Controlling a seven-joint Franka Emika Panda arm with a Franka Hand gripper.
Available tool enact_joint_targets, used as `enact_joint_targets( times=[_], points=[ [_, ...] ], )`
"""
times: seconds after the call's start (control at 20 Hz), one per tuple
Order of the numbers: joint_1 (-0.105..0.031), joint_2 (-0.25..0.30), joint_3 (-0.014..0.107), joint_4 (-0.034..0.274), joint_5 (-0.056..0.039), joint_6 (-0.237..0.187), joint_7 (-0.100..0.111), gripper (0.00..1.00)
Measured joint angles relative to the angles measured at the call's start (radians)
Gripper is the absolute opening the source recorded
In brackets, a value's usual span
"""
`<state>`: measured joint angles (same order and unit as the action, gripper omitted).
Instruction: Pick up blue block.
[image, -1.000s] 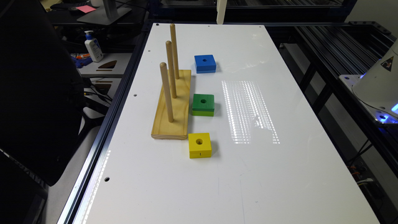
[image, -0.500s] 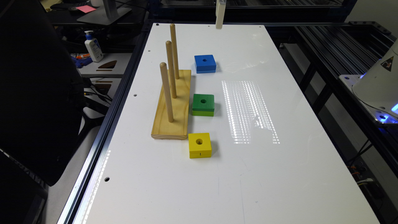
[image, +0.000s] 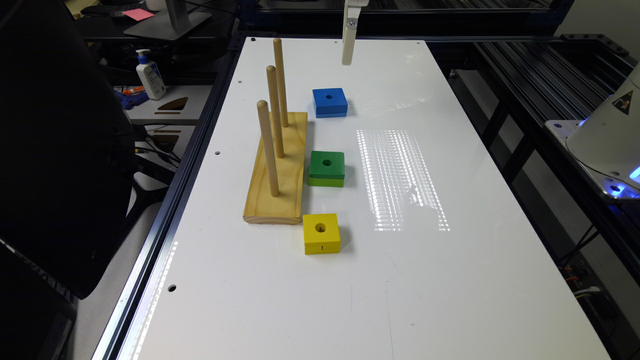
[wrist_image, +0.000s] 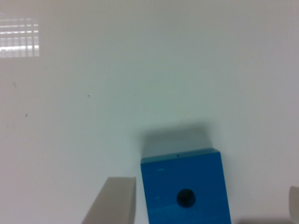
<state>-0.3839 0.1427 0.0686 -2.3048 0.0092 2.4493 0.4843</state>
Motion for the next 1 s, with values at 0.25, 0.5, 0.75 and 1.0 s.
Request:
enact_joint_targets(
  times=[0.25,0.5,0.75,1.0],
  points=[
    [0.0,0.05,0.0,0.002,-0.0014,0.048,0.0,1.0],
    [0.0,0.053,0.0,0.001,-0.0015,0.049,0.0,1.0],
    [-0.001,0.094,0.0,0.001,-0.0022,0.086,0.0,1.0],
    [-0.001,0.109,0.0,0.002,-0.0026,0.102,0.0,1.0]
  ],
)
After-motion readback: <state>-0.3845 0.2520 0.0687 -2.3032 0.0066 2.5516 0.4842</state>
